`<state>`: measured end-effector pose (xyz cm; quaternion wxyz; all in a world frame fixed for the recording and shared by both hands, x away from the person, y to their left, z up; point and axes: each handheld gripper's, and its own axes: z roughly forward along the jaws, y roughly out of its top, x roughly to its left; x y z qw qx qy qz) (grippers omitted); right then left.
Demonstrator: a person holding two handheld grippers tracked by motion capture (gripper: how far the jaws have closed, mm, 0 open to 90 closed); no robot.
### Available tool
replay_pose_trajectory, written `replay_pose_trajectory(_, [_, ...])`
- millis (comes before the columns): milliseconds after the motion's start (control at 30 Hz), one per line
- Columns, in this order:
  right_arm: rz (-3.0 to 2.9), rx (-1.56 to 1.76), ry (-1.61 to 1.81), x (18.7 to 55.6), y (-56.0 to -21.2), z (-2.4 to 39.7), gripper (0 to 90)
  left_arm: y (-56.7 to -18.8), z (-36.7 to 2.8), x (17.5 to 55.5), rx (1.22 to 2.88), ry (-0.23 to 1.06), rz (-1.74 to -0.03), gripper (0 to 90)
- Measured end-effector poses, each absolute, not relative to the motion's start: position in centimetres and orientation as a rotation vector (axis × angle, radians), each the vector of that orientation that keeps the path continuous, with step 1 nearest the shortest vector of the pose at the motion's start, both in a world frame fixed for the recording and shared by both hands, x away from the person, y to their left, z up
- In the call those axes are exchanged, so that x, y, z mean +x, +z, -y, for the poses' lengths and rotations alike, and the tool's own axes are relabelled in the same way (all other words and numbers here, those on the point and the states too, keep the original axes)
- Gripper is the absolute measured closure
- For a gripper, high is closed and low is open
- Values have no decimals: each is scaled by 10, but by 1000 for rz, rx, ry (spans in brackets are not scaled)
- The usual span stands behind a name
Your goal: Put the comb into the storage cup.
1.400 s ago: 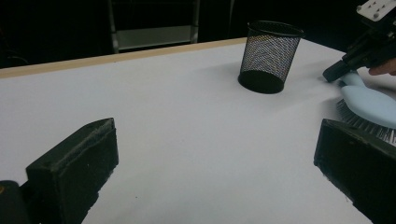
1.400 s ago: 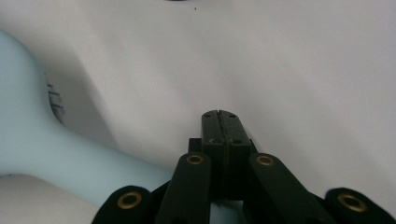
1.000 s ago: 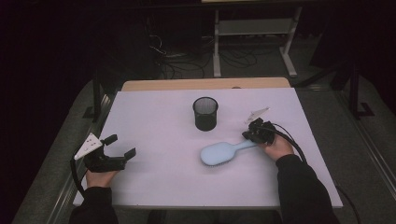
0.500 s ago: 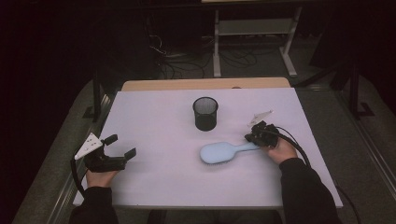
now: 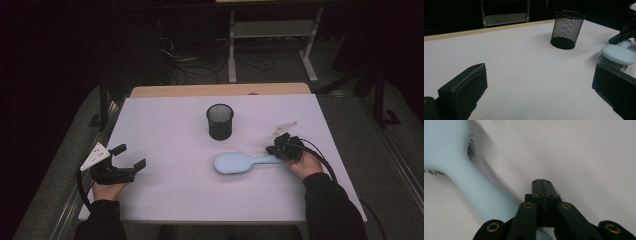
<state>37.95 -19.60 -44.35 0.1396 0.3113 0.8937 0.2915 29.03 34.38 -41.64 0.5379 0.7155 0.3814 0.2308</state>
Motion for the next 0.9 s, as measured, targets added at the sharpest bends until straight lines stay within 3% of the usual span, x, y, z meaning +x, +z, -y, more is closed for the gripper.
replay_pose_trajectory(900, [-2605, 920, 856, 357, -443, 206, 889, -416, -343, 290, 1697, 547, -905, 0])
